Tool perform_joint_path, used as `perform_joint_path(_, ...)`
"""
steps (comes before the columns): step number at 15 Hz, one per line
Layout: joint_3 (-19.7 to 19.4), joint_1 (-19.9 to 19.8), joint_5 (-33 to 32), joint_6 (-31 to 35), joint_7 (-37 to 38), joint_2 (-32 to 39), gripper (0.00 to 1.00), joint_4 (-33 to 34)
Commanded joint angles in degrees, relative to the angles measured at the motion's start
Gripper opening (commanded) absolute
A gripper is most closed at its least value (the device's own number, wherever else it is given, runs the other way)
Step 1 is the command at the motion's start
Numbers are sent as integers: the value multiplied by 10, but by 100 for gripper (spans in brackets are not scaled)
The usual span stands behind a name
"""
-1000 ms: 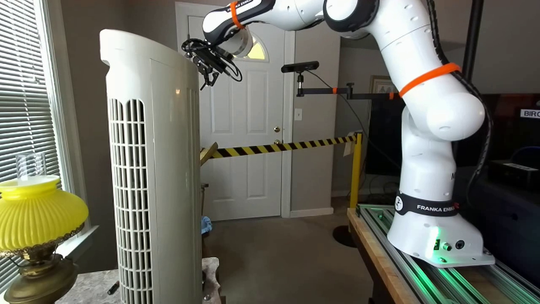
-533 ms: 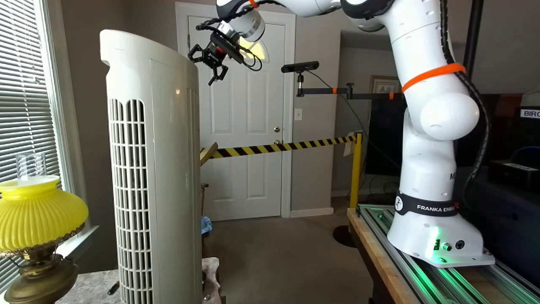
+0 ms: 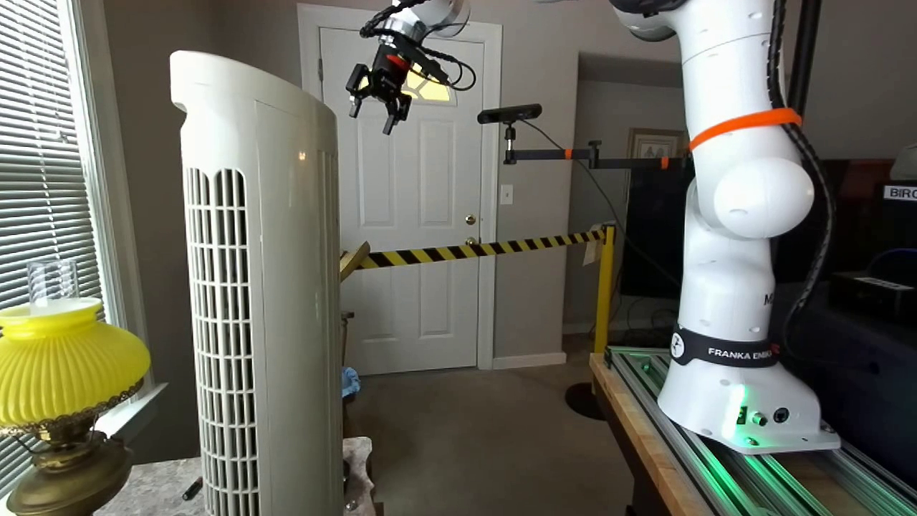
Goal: Remove the hat from the fan
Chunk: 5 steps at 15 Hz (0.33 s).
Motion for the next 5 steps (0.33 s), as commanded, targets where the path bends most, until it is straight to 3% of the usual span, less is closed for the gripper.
perform_joint_path(1, -6, 9, -9, -8, -10, -3, 100, 3)
perform_joint_path(5, -5, 13, -20, -10, -20, -10, 100, -5)
